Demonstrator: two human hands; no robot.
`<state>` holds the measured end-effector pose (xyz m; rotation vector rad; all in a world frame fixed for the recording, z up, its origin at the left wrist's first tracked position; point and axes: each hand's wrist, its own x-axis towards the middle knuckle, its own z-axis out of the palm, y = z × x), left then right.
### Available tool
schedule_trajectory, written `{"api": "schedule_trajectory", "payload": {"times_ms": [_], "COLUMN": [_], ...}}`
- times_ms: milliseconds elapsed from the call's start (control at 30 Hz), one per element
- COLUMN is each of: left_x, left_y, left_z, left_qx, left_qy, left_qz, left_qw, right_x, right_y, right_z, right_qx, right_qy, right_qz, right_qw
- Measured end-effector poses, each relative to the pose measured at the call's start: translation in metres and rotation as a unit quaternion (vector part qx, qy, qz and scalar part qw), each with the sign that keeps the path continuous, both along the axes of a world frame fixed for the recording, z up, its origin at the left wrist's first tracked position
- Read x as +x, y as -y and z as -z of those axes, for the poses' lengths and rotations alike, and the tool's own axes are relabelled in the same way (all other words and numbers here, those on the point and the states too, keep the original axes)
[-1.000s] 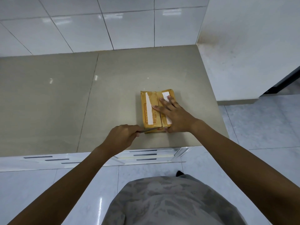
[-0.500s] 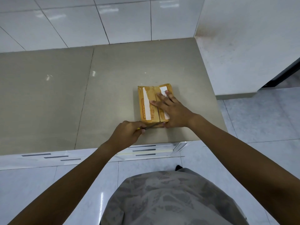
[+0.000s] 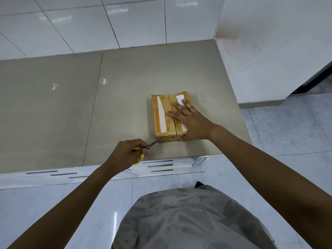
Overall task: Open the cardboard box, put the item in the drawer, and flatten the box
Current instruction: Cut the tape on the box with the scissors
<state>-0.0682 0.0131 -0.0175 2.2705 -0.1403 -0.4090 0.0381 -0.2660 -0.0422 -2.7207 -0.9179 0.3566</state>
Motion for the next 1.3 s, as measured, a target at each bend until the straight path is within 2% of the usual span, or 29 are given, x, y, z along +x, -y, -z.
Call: {"api": "schedule_trajectory", "payload": {"times_ms": [100, 167, 233, 300, 367, 533, 667, 800, 967, 1033, 1100, 1133, 1200, 1300], "left_x": [0.002, 0.006, 0.011, 0.016, 0.019, 0.028, 0.044, 0.050, 0.044, 0.039, 0.038, 0.037, 0.037, 0.038], "left_y": [0.000, -0.001, 0.002, 0.009, 0.014, 0.009, 0.007, 0.004, 0.003, 0.011, 0.017, 0.018, 0.017, 0.013], "left_z": [0.000, 0.000, -0.002, -0.004, -0.006, -0.003, -0.013, -0.017, -0.012, -0.010, -0.009, -0.009, -0.012, -0.021], "left_qx": [-0.021, -0.002, 0.092, 0.214, 0.253, 0.175, 0.217, 0.235, 0.259, 0.230, 0.177, 0.163, 0.171, 0.243], "left_qy": [-0.009, 0.022, 0.145, 0.270, 0.303, 0.232, 0.277, 0.283, 0.331, 0.274, 0.167, 0.145, 0.196, 0.303], "left_qz": [-0.006, 0.010, 0.073, 0.118, 0.128, 0.166, 0.235, 0.268, 0.266, 0.235, 0.200, 0.195, 0.220, 0.281], "left_qw": [1.000, 1.000, 0.982, 0.931, 0.910, 0.942, 0.906, 0.890, 0.868, 0.904, 0.949, 0.956, 0.940, 0.877], "right_x": [0.000, -0.001, -0.001, -0.001, -0.001, -0.001, 0.000, 0.000, -0.001, 0.000, 0.000, 0.000, 0.001, 0.000], "right_y": [0.000, 0.000, -0.001, -0.002, -0.001, -0.002, -0.002, -0.002, -0.002, -0.002, -0.002, -0.003, -0.003, -0.002], "right_z": [0.000, -0.001, -0.001, 0.001, 0.003, 0.004, 0.003, 0.003, 0.002, 0.003, 0.005, 0.005, 0.006, 0.007], "right_qx": [0.001, -0.002, -0.005, -0.001, 0.004, 0.006, 0.007, 0.008, 0.009, 0.009, 0.007, 0.006, 0.003, -0.001], "right_qy": [-0.001, 0.001, 0.000, 0.000, 0.003, 0.006, 0.004, 0.004, -0.002, 0.000, 0.006, 0.009, 0.009, 0.014], "right_qz": [0.000, 0.000, 0.002, 0.006, 0.008, 0.008, 0.007, 0.009, 0.012, 0.012, 0.009, 0.007, 0.007, 0.002], "right_qw": [1.000, 1.000, 1.000, 1.000, 1.000, 1.000, 1.000, 1.000, 1.000, 1.000, 1.000, 1.000, 1.000, 1.000]}}
